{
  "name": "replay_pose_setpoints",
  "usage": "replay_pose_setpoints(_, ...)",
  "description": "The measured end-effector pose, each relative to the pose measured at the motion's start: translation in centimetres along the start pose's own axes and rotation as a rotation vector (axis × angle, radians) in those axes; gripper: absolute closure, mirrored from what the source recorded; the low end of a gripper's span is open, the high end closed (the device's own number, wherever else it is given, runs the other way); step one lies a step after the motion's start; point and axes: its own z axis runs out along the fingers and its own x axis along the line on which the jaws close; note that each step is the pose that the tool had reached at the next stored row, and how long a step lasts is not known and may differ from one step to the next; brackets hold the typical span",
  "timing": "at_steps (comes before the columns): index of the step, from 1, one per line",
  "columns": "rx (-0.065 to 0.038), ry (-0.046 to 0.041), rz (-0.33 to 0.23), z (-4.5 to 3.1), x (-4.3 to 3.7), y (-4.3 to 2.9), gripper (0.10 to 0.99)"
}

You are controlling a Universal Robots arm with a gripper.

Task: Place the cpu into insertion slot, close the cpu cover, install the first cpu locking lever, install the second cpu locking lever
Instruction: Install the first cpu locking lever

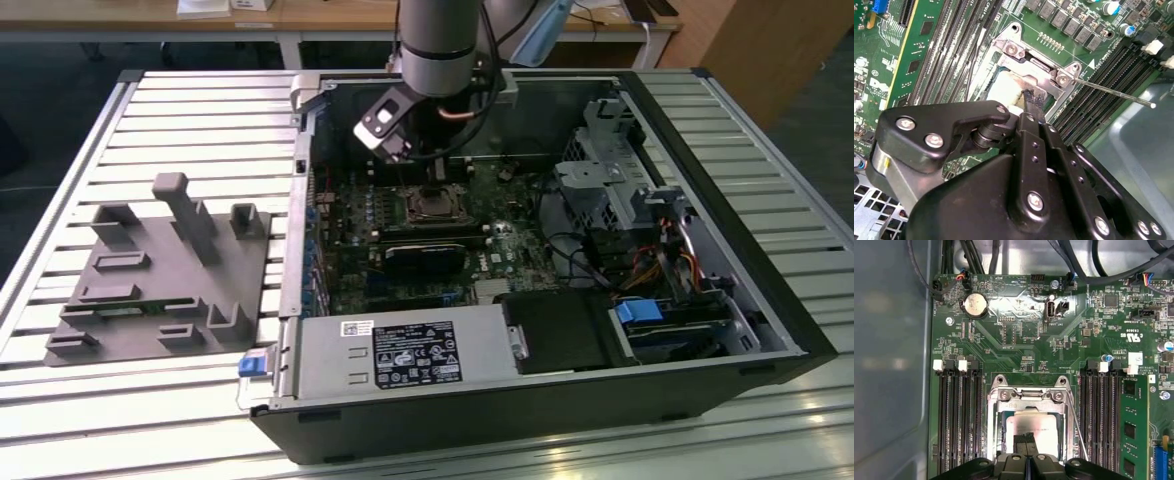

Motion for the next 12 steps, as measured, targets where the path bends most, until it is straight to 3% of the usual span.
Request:
replay_pose_setpoints(9, 0.000, 0.0000, 0.000, -1.03, 0.00, 0.04, 0.980)
replay_pose_setpoints(12, 0.000, 0.0000, 0.000, -1.90, 0.01, 0.07, 0.980)
